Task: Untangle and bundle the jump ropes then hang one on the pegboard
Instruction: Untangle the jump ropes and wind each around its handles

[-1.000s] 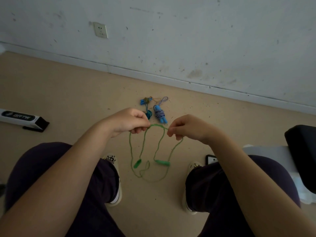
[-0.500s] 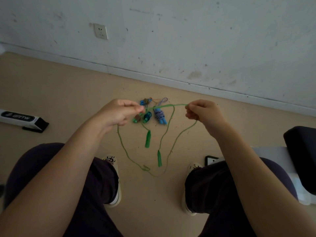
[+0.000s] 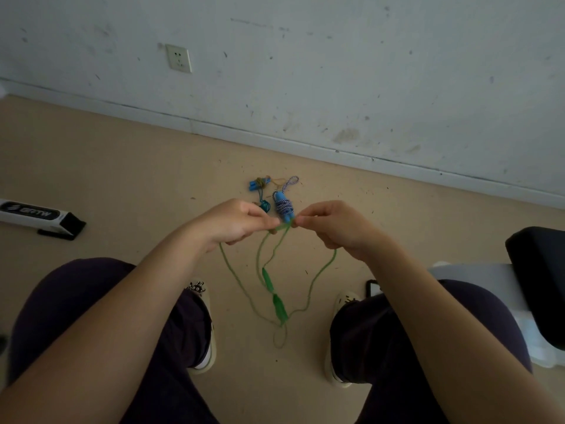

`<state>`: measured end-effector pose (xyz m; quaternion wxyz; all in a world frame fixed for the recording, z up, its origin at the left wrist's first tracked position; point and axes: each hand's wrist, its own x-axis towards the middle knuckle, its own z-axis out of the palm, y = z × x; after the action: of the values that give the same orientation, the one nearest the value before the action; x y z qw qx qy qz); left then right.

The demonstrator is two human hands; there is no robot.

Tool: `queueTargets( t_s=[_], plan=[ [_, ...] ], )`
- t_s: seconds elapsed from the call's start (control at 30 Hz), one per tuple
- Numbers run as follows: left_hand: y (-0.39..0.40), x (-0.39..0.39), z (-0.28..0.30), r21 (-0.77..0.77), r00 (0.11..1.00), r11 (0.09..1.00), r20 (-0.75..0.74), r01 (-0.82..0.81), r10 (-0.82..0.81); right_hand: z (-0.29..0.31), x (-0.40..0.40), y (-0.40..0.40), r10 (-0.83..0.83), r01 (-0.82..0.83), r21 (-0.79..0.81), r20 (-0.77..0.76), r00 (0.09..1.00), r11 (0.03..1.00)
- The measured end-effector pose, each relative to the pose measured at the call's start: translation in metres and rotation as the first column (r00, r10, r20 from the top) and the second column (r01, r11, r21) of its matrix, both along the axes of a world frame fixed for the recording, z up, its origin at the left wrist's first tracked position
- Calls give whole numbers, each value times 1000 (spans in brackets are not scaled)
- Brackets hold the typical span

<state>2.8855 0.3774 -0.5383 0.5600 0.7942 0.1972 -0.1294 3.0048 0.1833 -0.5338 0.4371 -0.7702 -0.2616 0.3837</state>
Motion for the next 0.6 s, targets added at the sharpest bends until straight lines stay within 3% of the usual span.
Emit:
queueTargets(
  t_s=[0.17, 0.27, 0.4, 0.5, 0.6],
  plan=[
    [-5, -2, -3, -125, 991, 983, 2, 133, -134, -3, -8, 4, -45, 45, 56, 12, 999, 997],
    [-12, 0, -6, -71, 992, 990, 55, 121, -118, -1, -11, 8, -11, 11, 66, 10, 1000, 998],
    [-7, 2, 4, -88, 991, 996, 132, 19, -8, 10, -4, 1, 102, -94, -56, 166, 981, 994],
    [7, 0, 13, -131, 964, 975, 172, -182, 203, 18, 14, -11, -127, 116, 79, 152, 980, 990],
    [17, -6, 16, -86, 918, 943, 216, -320, 331, 17, 31, -24, -362, 341, 215, 66, 930, 915]
  ],
)
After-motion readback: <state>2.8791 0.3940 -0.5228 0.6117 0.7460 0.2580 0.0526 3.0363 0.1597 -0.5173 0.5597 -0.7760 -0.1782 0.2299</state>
